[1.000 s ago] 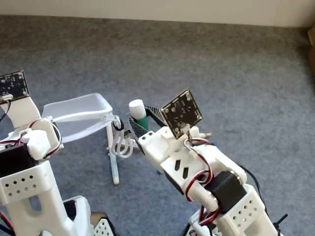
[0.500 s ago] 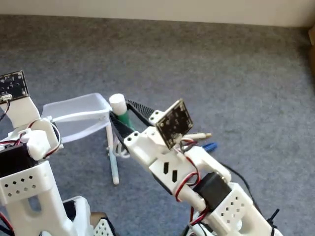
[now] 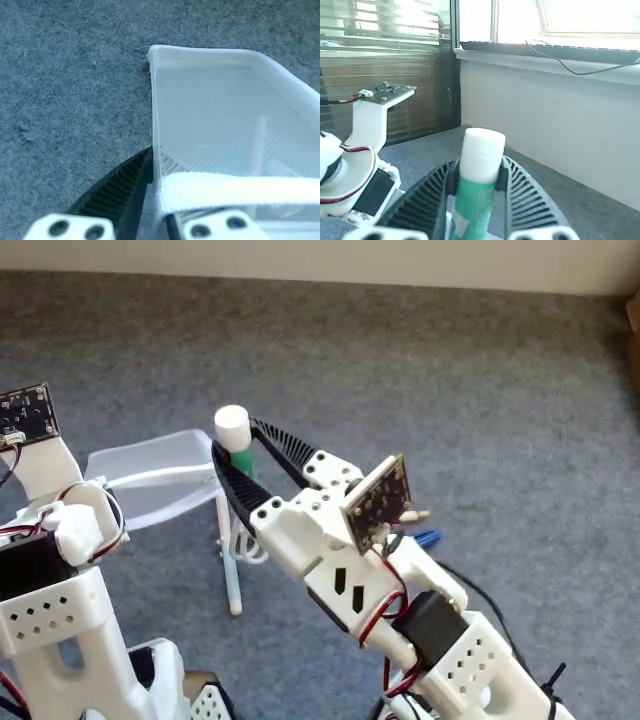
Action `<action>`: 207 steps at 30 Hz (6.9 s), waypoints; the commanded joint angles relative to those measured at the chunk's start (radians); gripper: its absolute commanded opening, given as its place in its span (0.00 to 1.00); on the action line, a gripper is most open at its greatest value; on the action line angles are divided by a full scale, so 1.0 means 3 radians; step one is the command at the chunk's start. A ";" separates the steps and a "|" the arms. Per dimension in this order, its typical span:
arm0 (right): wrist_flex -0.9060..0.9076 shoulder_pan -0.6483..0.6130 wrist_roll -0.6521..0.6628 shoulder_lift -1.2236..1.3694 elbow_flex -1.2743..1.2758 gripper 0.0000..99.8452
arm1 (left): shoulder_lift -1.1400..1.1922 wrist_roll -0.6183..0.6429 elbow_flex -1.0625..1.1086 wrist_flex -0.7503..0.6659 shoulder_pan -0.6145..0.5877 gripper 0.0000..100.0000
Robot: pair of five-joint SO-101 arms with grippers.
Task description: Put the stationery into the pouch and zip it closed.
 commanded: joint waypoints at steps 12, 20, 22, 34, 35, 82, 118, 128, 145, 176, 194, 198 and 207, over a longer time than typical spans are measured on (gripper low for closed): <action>-0.1527 -0.0396 -0.0020 -0.0054 0.0770 0.03 | 0.0003 0.0031 0.0008 -0.0056 0.0064 0.01; -0.2105 -0.0396 -0.0031 0.0366 0.0867 0.03 | 0.0003 0.0031 0.0008 -0.0056 0.0064 0.01; -0.2294 -0.0412 -0.0031 0.0627 0.0857 0.03 | 0.0003 0.0031 0.0008 -0.0056 0.0064 0.01; -0.3327 -0.0494 -0.0020 0.1522 0.0857 0.03 | 0.0003 0.0031 0.0008 -0.0056 0.0064 0.01; -0.3399 -0.0494 -0.0020 0.1568 0.0857 0.03 | 0.0003 0.0031 0.0008 -0.0051 0.0064 0.01; -0.5506 -0.0294 0.0511 0.3271 0.1000 0.01 | 0.0003 0.0015 0.0074 -0.0077 0.0049 0.01; -0.1496 -0.0560 0.0951 0.0770 0.1445 0.01 | 0.0003 0.0015 0.0074 -0.0077 0.0049 0.01; -0.1302 -0.0560 0.0951 0.0760 0.1348 0.10 | 0.0003 0.0015 0.0074 -0.0077 0.0049 0.01; -0.1020 -0.0540 0.0946 0.0003 0.1348 0.13 | 0.0003 0.0010 0.0079 -0.0077 0.0049 0.01; 0.1885 0.1261 -0.0251 -0.0202 0.0018 0.13 | 0.0003 0.0010 0.0115 -0.0077 0.0043 0.01; 0.2043 0.1977 -0.0834 -0.0028 0.0315 0.13 | 0.0003 0.0010 0.0115 -0.0077 0.0043 0.01; 0.2069 0.2125 -0.0900 0.0478 0.0299 0.13 | 0.0003 0.0010 0.0115 -0.0077 0.0043 0.01; 0.2478 0.2125 -0.1857 0.1409 -0.0386 0.13 | 0.0003 0.0010 0.0115 -0.0077 0.0043 0.01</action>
